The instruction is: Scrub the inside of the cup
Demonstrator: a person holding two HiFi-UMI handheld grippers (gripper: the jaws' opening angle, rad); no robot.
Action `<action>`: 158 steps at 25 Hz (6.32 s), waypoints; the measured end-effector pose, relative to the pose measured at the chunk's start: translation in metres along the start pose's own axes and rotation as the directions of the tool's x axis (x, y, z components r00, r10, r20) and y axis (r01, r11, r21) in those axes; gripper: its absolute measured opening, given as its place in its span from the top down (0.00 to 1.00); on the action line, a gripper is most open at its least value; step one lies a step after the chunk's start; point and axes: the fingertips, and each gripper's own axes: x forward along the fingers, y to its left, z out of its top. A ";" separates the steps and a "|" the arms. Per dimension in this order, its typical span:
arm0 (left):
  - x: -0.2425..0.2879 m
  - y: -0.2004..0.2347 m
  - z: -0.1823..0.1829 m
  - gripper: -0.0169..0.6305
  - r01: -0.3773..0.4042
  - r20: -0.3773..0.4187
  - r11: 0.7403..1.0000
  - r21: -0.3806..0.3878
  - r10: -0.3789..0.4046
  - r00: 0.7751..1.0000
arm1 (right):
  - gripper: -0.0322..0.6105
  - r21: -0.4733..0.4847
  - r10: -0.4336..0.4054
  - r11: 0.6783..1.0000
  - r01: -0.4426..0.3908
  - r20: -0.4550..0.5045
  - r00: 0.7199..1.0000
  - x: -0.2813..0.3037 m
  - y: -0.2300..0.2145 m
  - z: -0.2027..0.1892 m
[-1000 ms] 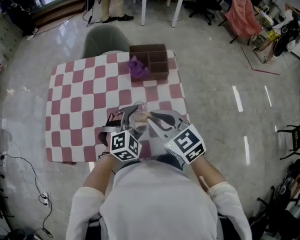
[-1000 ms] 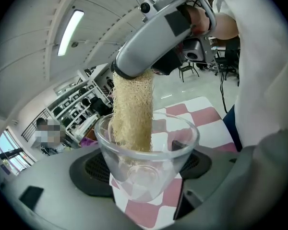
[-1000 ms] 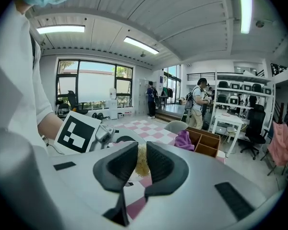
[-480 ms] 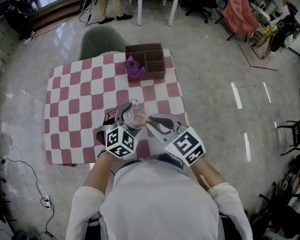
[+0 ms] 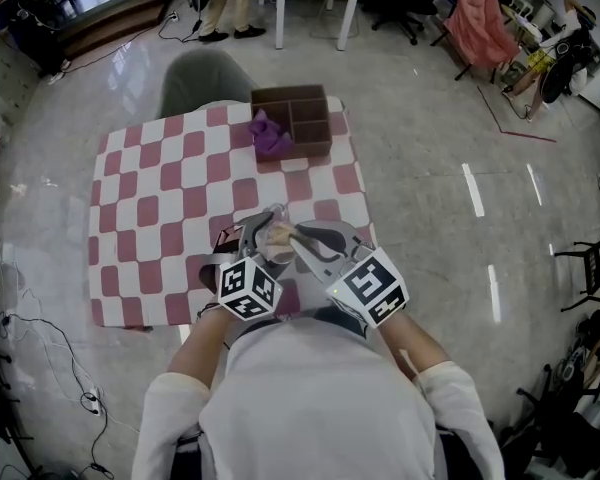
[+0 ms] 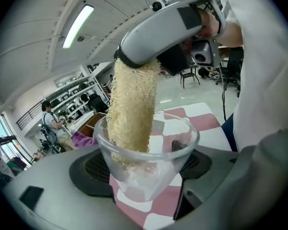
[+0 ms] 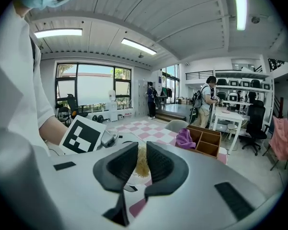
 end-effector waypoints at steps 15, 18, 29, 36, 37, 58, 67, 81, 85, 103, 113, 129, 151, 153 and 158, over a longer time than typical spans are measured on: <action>0.002 0.014 -0.011 0.39 -0.019 0.010 0.995 -0.096 0.020 1.000 | 0.84 0.115 0.012 0.993 -0.010 -0.021 1.000 -0.004 -0.004 -0.025; 0.006 0.016 -0.011 0.39 -0.015 0.032 0.989 -0.145 0.020 0.999 | 0.84 0.160 0.029 0.987 -0.030 0.007 1.000 -0.004 -0.002 -0.024; 0.020 0.027 -0.013 0.39 0.023 0.129 0.941 -0.337 0.022 0.991 | 0.84 0.238 -0.059 0.970 0.040 0.076 0.995 -0.020 -0.034 -0.013; 0.031 0.042 -0.017 0.39 0.026 0.191 0.895 -0.446 0.067 0.979 | 0.84 0.283 -0.137 0.953 0.106 0.091 0.986 -0.034 -0.057 -0.013; 0.033 0.045 -0.018 0.39 0.023 0.197 0.890 -0.455 0.075 0.977 | 0.84 0.286 -0.143 0.952 0.112 0.090 0.986 -0.036 -0.058 -0.015; 0.073 0.054 -0.040 0.39 0.073 0.202 0.831 -0.552 0.049 0.978 | 0.84 0.358 -0.180 0.920 0.159 0.026 0.983 -0.041 -0.065 -0.047; 0.075 0.054 -0.041 0.39 0.085 0.226 0.828 -0.555 0.052 0.973 | 0.84 0.350 -0.171 0.925 0.151 0.027 0.985 -0.036 -0.064 -0.047; 0.071 0.051 -0.044 0.39 0.091 0.252 0.829 -0.551 0.062 0.966 | 0.84 0.344 -0.139 0.932 0.118 0.036 0.990 -0.033 -0.058 -0.046; 0.070 0.050 -0.045 0.39 0.096 0.255 0.826 -0.556 0.059 0.965 | 0.84 0.343 -0.134 0.933 0.113 0.041 0.990 -0.033 -0.057 -0.045; 0.016 0.053 -0.051 0.39 -0.009 0.184 0.871 -0.491 0.113 0.976 | 0.84 0.281 -0.145 0.953 0.117 0.079 0.986 -0.032 -0.054 -0.037; -0.045 0.058 -0.038 0.39 -0.079 0.225 0.872 -0.483 0.211 0.951 | 0.84 0.246 -0.164 0.959 0.141 0.077 0.983 -0.026 -0.054 -0.039; -0.079 0.054 -0.002 0.40 -0.085 0.276 0.895 -0.438 0.224 0.935 | 0.84 0.246 -0.201 0.955 0.167 0.118 0.973 -0.019 -0.052 -0.034; -0.090 0.047 -0.001 0.91 -0.138 0.259 0.890 -0.434 0.271 0.927 | 0.84 0.220 -0.201 0.961 0.168 0.137 0.970 -0.020 -0.043 -0.034; -0.091 0.049 -0.001 0.91 -0.145 0.258 0.888 -0.435 0.277 0.926 | 0.84 0.215 -0.199 0.962 0.167 0.138 0.970 -0.019 -0.043 -0.033; -0.092 0.049 0.000 0.91 -0.145 0.262 0.886 -0.440 0.281 0.923 | 0.84 0.211 -0.202 0.962 0.171 0.134 0.970 -0.018 -0.043 -0.034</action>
